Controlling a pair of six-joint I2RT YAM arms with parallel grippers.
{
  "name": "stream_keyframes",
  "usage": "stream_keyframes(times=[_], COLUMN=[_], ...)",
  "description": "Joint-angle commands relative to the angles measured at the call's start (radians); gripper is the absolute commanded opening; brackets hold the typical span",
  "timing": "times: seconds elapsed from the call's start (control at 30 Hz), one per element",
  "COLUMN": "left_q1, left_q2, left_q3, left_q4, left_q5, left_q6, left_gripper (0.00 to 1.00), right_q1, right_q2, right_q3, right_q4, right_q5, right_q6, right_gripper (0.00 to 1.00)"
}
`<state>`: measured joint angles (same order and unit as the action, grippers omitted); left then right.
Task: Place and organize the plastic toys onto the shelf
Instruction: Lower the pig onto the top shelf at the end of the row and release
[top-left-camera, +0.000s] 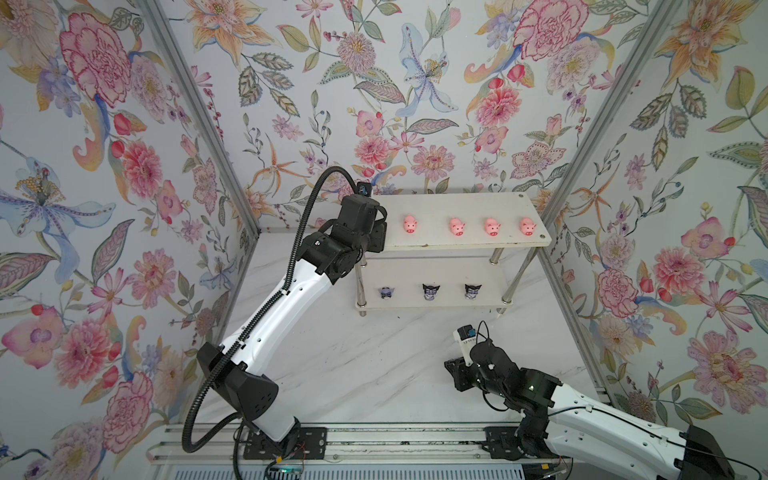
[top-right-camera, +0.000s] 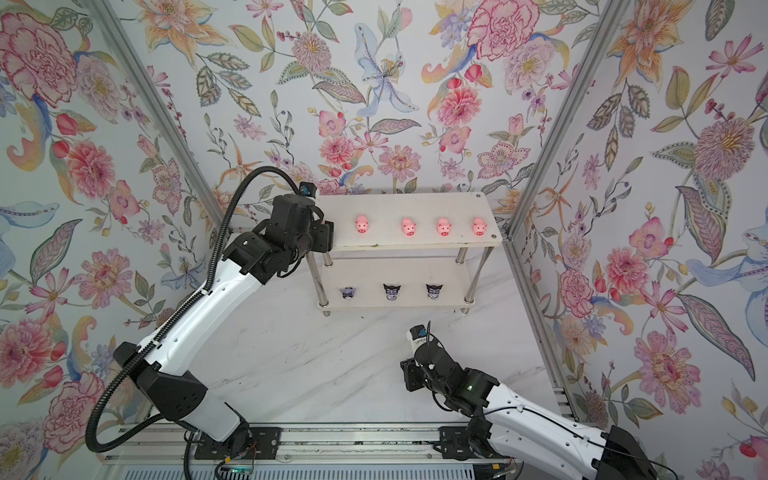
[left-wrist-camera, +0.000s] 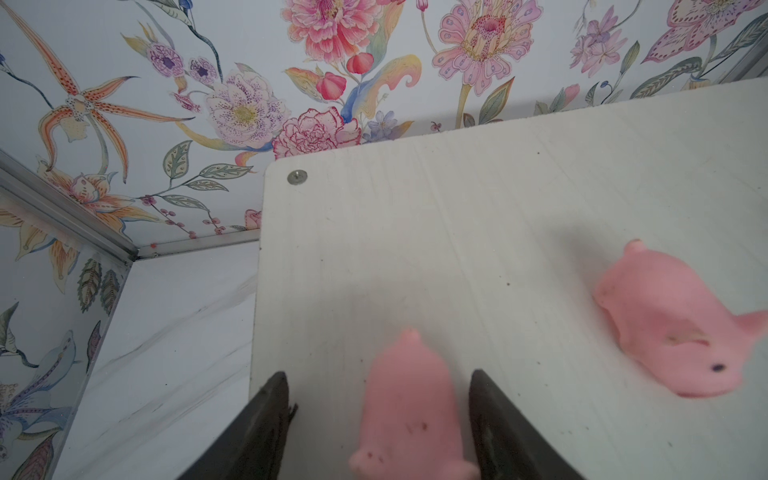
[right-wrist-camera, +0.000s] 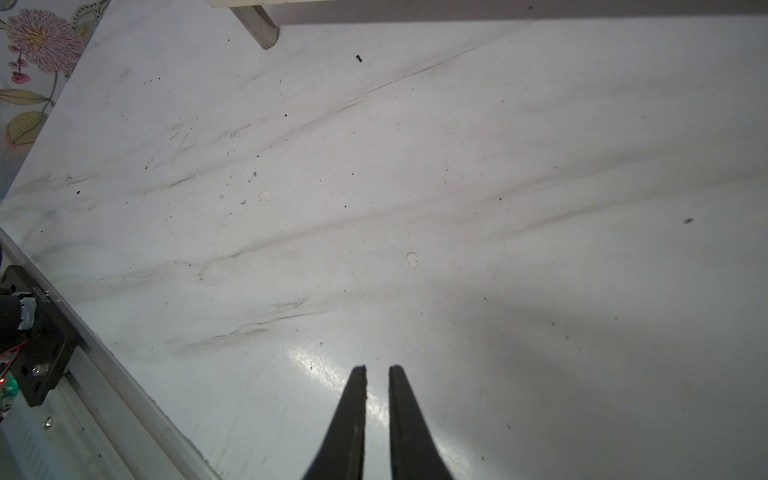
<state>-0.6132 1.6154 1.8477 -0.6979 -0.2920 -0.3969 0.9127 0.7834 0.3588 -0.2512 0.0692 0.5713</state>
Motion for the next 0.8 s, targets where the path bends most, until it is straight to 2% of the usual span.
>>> stream_keyframes(times=[0.0, 0.13, 0.27, 0.33, 0.6, 0.7, 0.77], left_q1=[0.010, 0.010, 0.010, 0.010, 0.013, 0.016, 0.018], left_q2=[-0.040, -0.084, -0.120, -0.141, -0.219, -0.212, -0.209], left_q3=[0.045, 0.042, 0.020, 0.001, -0.122, -0.160, -0.179], left_q4=[-0.002, 0.000, 0.009, 0.014, 0.050, 0.057, 0.074], left_q5=[-0.005, 0.006, 0.009, 0.004, -0.002, 0.029, 0.042], left_q6=[0.019, 0.018, 0.018, 0.021, 0.023, 0.011, 0.006], left_gripper=[0.69, 0.68, 0.79, 0.79, 0.42, 0.33, 0.31], right_q1=[-0.007, -0.008, -0.008, -0.009, -0.007, -0.005, -0.007], right_q2=[0.006, 0.015, 0.025, 0.031, 0.059, 0.070, 0.072], right_q3=[-0.011, -0.008, -0.007, -0.006, -0.002, 0.003, 0.002], right_q4=[-0.019, -0.016, -0.008, -0.007, 0.018, 0.022, 0.023], right_q5=[0.015, 0.014, 0.009, 0.009, -0.005, -0.007, -0.005], right_q6=[-0.012, -0.011, -0.006, -0.006, -0.004, -0.007, -0.007], right_gripper=[0.16, 0.16, 0.16, 0.16, 0.16, 0.16, 0.16])
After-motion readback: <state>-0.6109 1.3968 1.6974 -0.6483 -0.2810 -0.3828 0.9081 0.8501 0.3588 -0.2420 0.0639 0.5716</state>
